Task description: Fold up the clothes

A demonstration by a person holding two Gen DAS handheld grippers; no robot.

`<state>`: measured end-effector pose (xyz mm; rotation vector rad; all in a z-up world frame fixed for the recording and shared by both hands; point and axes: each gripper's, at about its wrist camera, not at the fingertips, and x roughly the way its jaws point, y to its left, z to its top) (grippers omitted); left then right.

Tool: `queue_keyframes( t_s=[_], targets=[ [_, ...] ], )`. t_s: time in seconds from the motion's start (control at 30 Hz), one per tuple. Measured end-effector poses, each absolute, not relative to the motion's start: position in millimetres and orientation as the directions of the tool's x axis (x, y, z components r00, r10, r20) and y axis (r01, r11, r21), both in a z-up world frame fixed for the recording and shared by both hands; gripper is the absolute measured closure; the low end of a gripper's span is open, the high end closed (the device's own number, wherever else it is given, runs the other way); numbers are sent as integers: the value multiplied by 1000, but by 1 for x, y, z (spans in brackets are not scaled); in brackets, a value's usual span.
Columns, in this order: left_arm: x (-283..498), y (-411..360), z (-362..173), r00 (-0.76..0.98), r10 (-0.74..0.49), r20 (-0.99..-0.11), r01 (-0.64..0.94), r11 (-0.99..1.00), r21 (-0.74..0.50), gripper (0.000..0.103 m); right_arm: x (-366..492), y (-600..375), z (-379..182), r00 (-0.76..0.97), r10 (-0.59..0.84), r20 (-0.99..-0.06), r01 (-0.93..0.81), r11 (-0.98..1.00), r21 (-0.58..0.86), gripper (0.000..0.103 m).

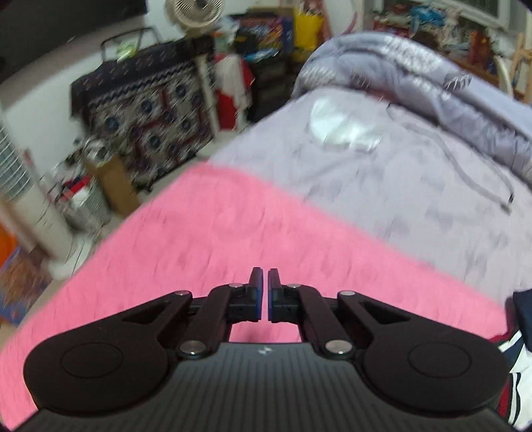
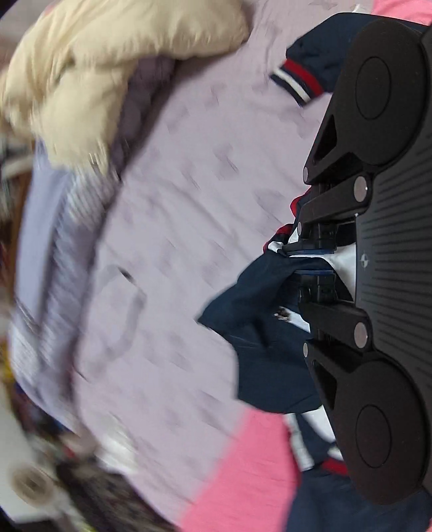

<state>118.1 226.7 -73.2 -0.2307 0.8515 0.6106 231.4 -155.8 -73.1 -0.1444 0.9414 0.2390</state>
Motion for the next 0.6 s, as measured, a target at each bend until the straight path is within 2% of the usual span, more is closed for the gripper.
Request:
queue_keyframes(
  t_s=[0.03, 0.07, 0.1, 0.13, 0.17, 0.2, 0.27, 0.3, 0.33, 0.43, 0.47, 0.5, 0.6],
  targets=[
    [121, 228, -70, 512, 382, -769, -569, 822, 30, 95, 234, -157, -76, 556, 130, -821, -262, 965, -24, 74],
    [117, 225, -70, 517, 347, -782, -544, 839, 13, 95, 238, -159, -80, 547, 120, -829, -258, 966, -30, 61],
    [110, 220, -71, 521, 311, -795, -516, 856, -3, 88, 231, -162, -79, 543, 124, -831, -266, 964, -30, 55],
    [99, 213, -76, 510, 285, -812, -501, 865, -11, 67, 219, -165, -77, 542, 135, -829, -280, 960, -26, 42],
    [85, 205, -83, 490, 264, -831, -494, 870, -15, 56, 208, -168, -75, 541, 147, -828, -294, 955, -23, 33],
    [71, 197, -90, 470, 243, -848, -486, 874, -18, 42, 192, -171, -73, 548, 153, -822, -303, 953, -24, 30],
    [31, 189, -110, 412, 182, -893, -531, 844, -74, 40, 153, -185, -72, 562, 112, -820, -278, 959, -59, 21],
    [9, 185, -120, 383, 146, -912, -561, 822, -104, 35, 133, -192, -71, 567, 86, -819, -261, 962, -79, 17],
    [-7, 184, -131, 373, 115, -921, -595, 791, -143, 25, 113, -200, -71, 572, 60, -818, -244, 965, -100, 16],
    [-47, 182, -164, 386, 32, -922, -696, 666, -268, 19, 68, -235, -85, 509, -23, -860, -113, 989, -94, 12],
    [-60, 181, -175, 393, 6, -920, -724, 618, -305, 11, 57, -248, -91, 474, -43, -880, -58, 995, -80, 12],
    [-61, 181, -179, 399, 0, -917, -737, 594, -321, 0, 46, -261, -97, 436, -60, -898, -2, 998, -67, 12],
    [-45, 184, -182, 410, 35, -911, -758, 569, -319, 1, 22, -294, -117, 341, -18, -940, 171, 984, 43, 12]
  ],
)
